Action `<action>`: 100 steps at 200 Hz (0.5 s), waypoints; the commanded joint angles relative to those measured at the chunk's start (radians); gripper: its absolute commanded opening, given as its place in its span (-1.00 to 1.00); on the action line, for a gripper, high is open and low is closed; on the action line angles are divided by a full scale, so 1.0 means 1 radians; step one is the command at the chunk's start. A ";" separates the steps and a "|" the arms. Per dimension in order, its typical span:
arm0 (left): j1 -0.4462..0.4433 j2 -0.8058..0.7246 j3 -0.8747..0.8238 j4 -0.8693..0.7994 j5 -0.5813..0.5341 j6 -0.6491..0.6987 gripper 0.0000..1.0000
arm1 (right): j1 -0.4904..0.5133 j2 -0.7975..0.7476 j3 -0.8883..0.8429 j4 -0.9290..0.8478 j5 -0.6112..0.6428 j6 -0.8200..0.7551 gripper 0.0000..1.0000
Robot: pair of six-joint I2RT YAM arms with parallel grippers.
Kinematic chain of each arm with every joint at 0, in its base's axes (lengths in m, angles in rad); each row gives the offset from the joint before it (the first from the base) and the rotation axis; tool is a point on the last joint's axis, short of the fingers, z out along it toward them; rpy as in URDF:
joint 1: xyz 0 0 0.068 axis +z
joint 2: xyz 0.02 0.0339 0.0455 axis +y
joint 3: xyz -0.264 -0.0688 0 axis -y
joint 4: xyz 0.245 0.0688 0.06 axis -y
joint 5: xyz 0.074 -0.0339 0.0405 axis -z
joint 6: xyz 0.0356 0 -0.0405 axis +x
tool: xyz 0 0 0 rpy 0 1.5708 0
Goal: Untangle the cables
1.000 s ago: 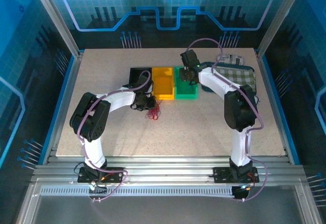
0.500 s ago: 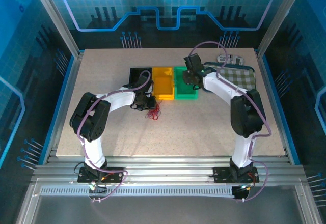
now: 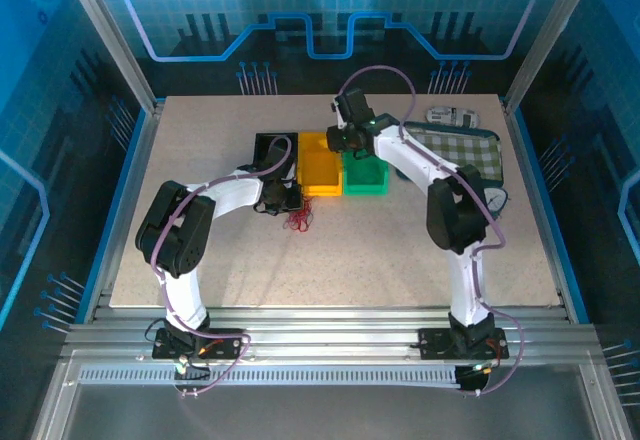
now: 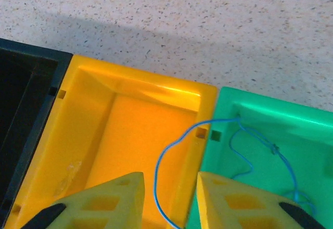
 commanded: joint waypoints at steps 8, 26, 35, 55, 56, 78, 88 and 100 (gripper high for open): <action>0.007 0.002 0.006 0.001 -0.025 0.019 -1.00 | 0.015 0.096 0.131 -0.161 -0.015 -0.022 -0.38; 0.007 0.005 0.009 -0.001 -0.022 0.019 -1.00 | 0.015 0.125 0.167 -0.178 -0.009 -0.034 -0.38; 0.007 0.006 0.009 -0.001 -0.022 0.023 -1.00 | 0.014 0.136 0.180 -0.183 -0.011 -0.037 -0.38; 0.009 0.007 0.009 -0.002 -0.022 0.025 -1.00 | 0.016 0.156 0.203 -0.193 -0.013 -0.048 -0.40; 0.009 0.007 0.009 -0.002 -0.022 0.025 -1.00 | 0.016 0.156 0.204 -0.193 -0.013 -0.048 -0.40; 0.013 0.013 0.010 -0.004 -0.015 0.025 -1.00 | 0.018 0.168 0.213 -0.194 -0.021 -0.052 -0.40; 0.016 0.015 0.012 -0.008 -0.012 0.025 -1.00 | 0.019 0.168 0.216 -0.197 -0.020 -0.053 -0.41; 0.018 0.016 0.012 -0.009 -0.010 0.025 -1.00 | 0.026 0.190 0.219 -0.200 -0.017 -0.061 -0.43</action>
